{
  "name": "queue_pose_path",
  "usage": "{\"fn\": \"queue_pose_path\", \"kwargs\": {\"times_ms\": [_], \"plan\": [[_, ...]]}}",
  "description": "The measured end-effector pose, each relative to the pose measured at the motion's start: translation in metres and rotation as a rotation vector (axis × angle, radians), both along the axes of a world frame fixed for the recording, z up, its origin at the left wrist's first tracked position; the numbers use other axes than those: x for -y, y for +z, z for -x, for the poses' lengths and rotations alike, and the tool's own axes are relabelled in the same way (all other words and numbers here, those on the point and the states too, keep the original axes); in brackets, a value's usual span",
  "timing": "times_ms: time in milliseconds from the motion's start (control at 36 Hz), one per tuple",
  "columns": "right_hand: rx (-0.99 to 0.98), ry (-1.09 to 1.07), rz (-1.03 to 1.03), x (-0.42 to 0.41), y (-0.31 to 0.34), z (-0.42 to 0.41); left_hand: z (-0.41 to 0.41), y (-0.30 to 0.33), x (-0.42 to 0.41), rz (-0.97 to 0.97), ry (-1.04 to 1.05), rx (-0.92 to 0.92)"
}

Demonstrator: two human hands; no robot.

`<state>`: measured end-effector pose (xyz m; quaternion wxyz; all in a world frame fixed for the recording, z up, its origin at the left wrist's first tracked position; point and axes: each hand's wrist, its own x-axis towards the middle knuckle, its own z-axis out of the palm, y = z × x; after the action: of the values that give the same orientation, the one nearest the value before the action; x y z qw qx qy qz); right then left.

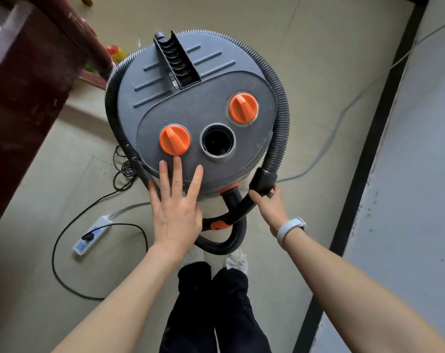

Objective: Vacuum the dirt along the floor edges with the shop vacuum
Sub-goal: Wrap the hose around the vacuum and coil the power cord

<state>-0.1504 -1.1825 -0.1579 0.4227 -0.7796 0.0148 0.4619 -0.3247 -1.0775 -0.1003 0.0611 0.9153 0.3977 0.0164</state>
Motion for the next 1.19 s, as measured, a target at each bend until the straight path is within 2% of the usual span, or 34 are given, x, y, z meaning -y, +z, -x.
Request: {"fn": "queue_pose_path", "kwargs": {"times_ms": [111, 194, 278, 417, 528, 583, 694, 806, 972, 1194], "plan": [[0.164, 0.090, 0.023, -0.001, 0.023, 0.003, -0.002, 0.010, 0.001, 0.046, 0.011, -0.029], [0.306, 0.235, 0.089, 0.002, 0.038, 0.013, -0.001, 0.020, 0.004, 0.101, 0.042, -0.023], [0.383, 0.436, 0.141, 0.004, 0.055, 0.030, 0.011, 0.031, 0.011, 0.156, 0.117, -0.027], [0.531, 0.809, 0.080, -0.001, 0.076, 0.073, 0.057, 0.041, 0.023, 0.234, 0.254, -0.088], [0.674, 1.214, 0.182, -0.009, 0.083, 0.118, 0.110, 0.044, 0.026, 0.301, 0.343, -0.164], [0.765, 1.380, 0.159, -0.016, 0.087, 0.143, 0.139, 0.044, 0.025, 0.350, 0.393, -0.210], [0.811, 1.609, 0.116, -0.035, 0.077, 0.200, 0.203, 0.037, 0.020, 0.465, 0.514, -0.266], [0.800, 1.720, 0.140, -0.060, 0.057, 0.263, 0.278, 0.018, 0.017, 0.550, 0.625, -0.248], [0.704, 1.777, 0.104, -0.092, 0.000, 0.349, 0.383, -0.037, 0.001, 0.597, 0.660, -0.266], [0.657, 1.832, -0.064, -0.138, -0.136, 0.420, 0.456, -0.203, 0.000, 0.713, 0.785, -0.234]]}}
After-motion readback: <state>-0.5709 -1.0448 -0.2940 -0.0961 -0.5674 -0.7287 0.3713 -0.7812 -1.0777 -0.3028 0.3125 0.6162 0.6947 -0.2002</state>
